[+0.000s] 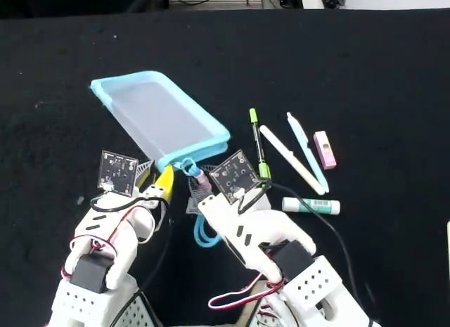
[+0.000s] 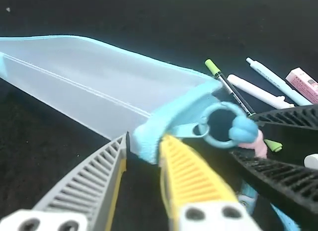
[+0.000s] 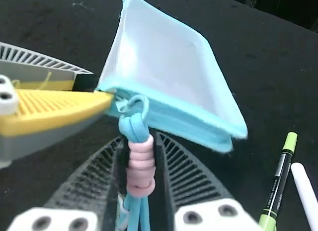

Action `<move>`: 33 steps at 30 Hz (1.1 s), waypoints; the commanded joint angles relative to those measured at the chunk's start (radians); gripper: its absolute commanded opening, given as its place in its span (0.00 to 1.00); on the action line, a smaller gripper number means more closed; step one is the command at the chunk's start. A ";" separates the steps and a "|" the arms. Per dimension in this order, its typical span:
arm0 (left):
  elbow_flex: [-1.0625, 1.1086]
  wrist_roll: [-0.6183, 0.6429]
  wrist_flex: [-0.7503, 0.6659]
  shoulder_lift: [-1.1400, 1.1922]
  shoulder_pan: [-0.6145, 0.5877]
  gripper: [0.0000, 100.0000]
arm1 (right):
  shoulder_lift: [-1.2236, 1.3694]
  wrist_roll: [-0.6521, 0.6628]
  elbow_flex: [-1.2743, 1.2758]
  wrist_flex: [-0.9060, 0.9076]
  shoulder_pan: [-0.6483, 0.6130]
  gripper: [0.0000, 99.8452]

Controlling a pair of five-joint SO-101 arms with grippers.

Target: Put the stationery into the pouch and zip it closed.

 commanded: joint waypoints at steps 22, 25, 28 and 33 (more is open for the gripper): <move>-0.186 0.121 0.110 -0.006 -0.335 0.03 | -0.035 0.043 -0.110 0.020 0.322 0.01; -0.217 0.121 0.146 -0.006 -0.335 0.03 | -0.035 -0.018 -0.143 0.066 0.348 0.01; -0.214 0.084 0.143 -0.006 -0.331 0.03 | -0.035 -0.021 -0.142 0.072 0.319 0.01; -0.219 -0.037 0.152 -0.003 -0.302 0.04 | -0.033 -0.021 -0.134 0.069 0.298 0.01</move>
